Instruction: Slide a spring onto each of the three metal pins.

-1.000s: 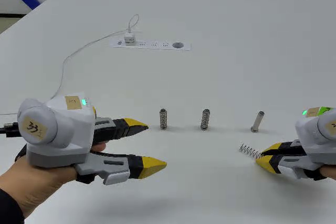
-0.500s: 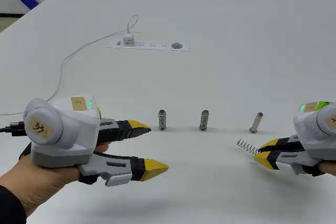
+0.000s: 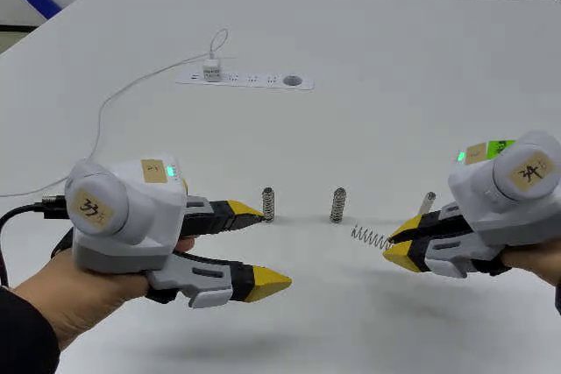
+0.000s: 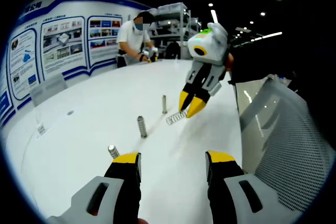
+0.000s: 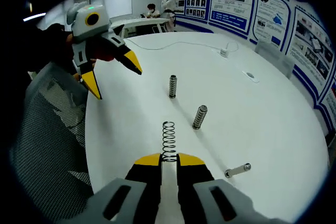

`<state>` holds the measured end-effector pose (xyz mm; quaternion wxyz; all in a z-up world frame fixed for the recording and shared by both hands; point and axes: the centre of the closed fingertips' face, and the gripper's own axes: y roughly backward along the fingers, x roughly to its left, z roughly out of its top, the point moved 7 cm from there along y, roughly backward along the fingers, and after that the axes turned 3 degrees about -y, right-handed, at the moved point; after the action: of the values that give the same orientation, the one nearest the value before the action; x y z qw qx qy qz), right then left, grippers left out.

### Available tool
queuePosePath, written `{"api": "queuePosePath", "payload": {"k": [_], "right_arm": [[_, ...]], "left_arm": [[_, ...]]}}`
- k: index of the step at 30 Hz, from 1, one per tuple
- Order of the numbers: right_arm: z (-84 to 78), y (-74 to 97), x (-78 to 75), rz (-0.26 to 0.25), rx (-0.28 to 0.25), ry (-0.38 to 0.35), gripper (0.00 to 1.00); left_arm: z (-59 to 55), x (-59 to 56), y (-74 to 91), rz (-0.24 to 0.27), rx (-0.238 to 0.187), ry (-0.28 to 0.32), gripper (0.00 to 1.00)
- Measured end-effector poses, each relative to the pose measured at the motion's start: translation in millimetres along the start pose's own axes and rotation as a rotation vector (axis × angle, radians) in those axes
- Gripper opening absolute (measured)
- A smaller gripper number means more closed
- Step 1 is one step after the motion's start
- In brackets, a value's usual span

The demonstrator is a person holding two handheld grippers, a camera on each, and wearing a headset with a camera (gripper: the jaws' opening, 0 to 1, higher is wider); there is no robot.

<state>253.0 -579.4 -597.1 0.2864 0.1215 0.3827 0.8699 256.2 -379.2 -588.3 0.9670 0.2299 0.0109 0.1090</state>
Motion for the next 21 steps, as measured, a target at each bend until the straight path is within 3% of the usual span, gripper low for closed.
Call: {"api": "queuePosePath", "payload": {"k": [9, 21], "right_arm": [[25.8, -4.7, 18.9, 0.071, 0.007, 0.091, 0.12], [45.6, -9.3, 43.4, 0.155, 0.033, 0.196, 0.12]], "left_arm": [[1.7, -1.0, -7.0, -0.024, 0.005, -0.028, 0.48], [4.4, -4.6, -13.9, -0.052, 0.0, -0.062, 0.4]]}}
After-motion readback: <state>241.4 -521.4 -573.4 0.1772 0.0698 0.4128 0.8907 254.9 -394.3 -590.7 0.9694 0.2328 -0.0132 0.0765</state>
